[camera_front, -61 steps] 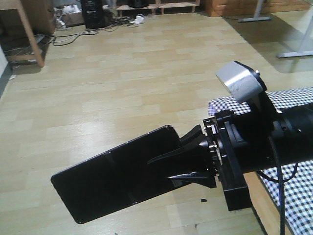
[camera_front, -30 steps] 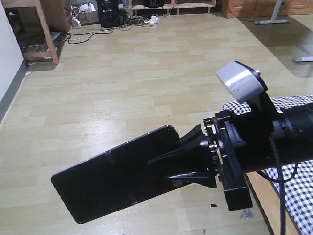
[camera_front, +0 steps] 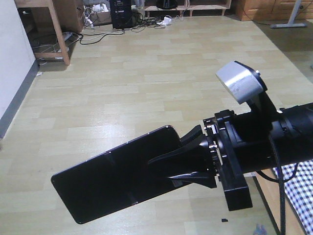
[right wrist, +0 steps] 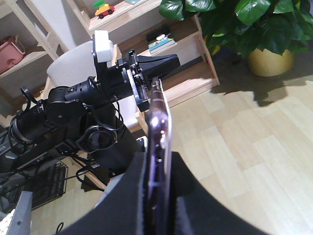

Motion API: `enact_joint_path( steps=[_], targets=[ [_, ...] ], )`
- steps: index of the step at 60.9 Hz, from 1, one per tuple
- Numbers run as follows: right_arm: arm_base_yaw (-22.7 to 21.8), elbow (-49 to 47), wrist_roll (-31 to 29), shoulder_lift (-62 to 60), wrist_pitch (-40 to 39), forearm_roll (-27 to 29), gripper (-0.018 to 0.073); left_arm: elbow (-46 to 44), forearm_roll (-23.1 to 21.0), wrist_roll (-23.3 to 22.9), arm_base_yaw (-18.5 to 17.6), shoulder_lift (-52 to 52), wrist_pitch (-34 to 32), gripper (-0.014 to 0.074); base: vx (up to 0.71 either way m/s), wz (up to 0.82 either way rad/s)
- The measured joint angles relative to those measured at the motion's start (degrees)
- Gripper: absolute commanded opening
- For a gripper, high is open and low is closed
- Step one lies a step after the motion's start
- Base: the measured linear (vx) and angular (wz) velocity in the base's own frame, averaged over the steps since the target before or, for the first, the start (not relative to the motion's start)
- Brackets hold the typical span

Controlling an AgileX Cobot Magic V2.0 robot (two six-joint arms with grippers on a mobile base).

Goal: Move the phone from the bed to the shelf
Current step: 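Hold the phone in the right gripper while the base turns away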

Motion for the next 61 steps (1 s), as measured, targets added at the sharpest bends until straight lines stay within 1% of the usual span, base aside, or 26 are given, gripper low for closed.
enact_joint_path(
  steps=[23,61],
  targets=[
    [0.0,0.0,0.0,0.0,0.0,0.0,-0.0002,0.0,0.0,0.0,0.0,0.0,0.0,0.0001,0.28,0.01],
    [0.0,0.0,0.0,0.0,0.0,0.0,-0.0002,0.0,0.0,0.0,0.0,0.0,0.0,0.0001,0.35,-0.01]
  ],
)
